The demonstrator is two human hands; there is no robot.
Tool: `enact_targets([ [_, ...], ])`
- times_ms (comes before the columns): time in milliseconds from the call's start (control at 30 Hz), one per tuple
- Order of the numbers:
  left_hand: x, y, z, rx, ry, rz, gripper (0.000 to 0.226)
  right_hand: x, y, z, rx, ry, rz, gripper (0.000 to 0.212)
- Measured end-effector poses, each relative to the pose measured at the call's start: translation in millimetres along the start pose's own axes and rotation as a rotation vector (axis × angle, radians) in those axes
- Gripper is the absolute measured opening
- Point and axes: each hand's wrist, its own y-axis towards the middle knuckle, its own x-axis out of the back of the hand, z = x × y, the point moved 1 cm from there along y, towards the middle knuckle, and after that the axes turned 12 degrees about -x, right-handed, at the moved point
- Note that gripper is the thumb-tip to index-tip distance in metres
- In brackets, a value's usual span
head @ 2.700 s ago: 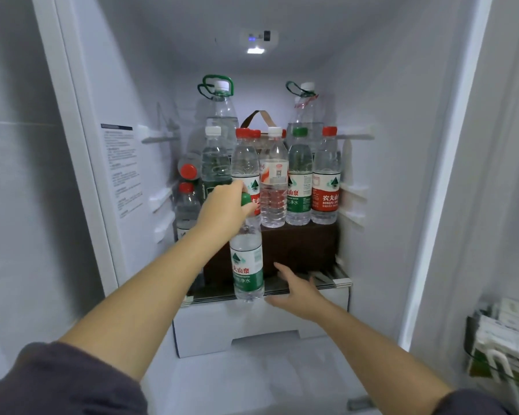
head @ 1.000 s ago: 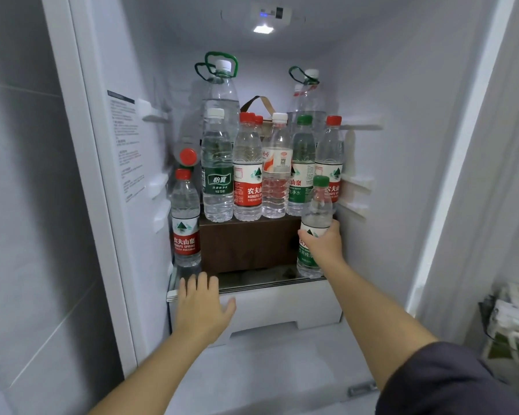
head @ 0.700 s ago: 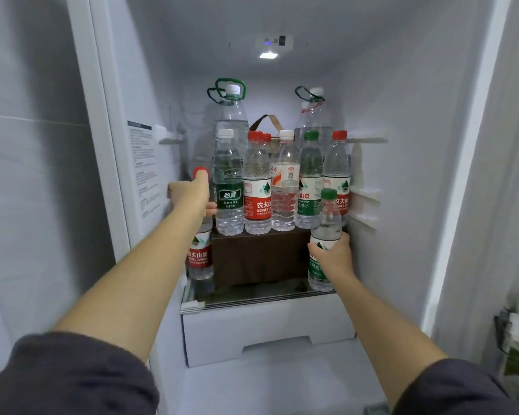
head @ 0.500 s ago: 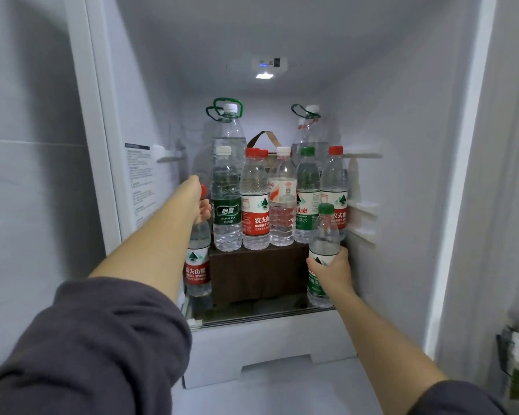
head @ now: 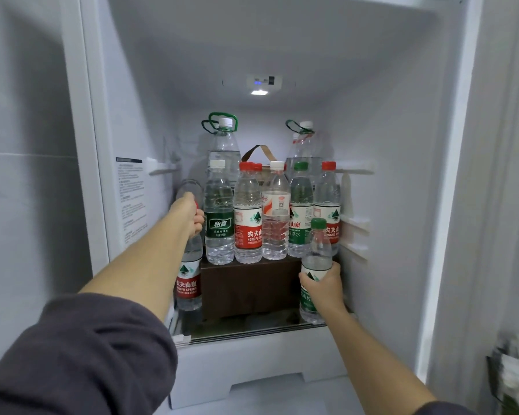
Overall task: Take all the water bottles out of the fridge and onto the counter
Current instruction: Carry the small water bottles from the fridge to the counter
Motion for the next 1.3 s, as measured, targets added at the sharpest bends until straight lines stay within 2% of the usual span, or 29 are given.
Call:
enact_targets([
  [200,9.2,-40.9,-28.8,-0.093,0.184,-0.006,0.030,1.3,-2.2,1.9,0.023,0.003,0.013,0.055],
  [300,13.8,-60.7,-51.1,-0.162,0.392,-0.066,0.024,1.9,-2.7,1.9,0.029,0.016,0.023,0.056],
  [367,15.0,-70.4,-63.8,-0.297,0.598,-0.125,0.028,1.9,-3.2,2.1,0.037,0.013,0.026,0.055],
  [433,12.5,-83.3,-76.7,-0.446,0.954,-0.251,0.037,2.7,-3.7,2.2,0.039,0.014,0.023,0.055],
  [533,8.6,-107.0,-100.7,-0.623,1.242,-0.405,0.026,3.4,-3.9,2.1,0.032,0.027,0.025,0.056],
  [600,11.5,-116.8,-111.8,-0.730,1.338,-0.404,0.023,3.4,-3.4,2.3,0.025,0.025,0.035,0.057],
  [767,8.0,-136.7,-118.4,-0.912,1.574,-0.316,0.037,4.3,-2.7,2.7,0.006,0.015,0.055,0.057],
  [867,-1.8,-137.3,-96.5,-0.925,1.606,-0.196,0.040,4.9,-3.5,4.3,0.005,0.011,0.060,0.055],
  [1033,-28.0,-123.8,-27.9,-0.773,1.612,0.061,0.038,7.6,-4.6,4.6,-0.013,-0.007,0.083,0.059],
  [1300,-58.9,-91.8,13.1,-0.696,1.600,0.103,0.026,7.3,-2.8,4.7,-0.023,-0.004,0.131,0.059],
])
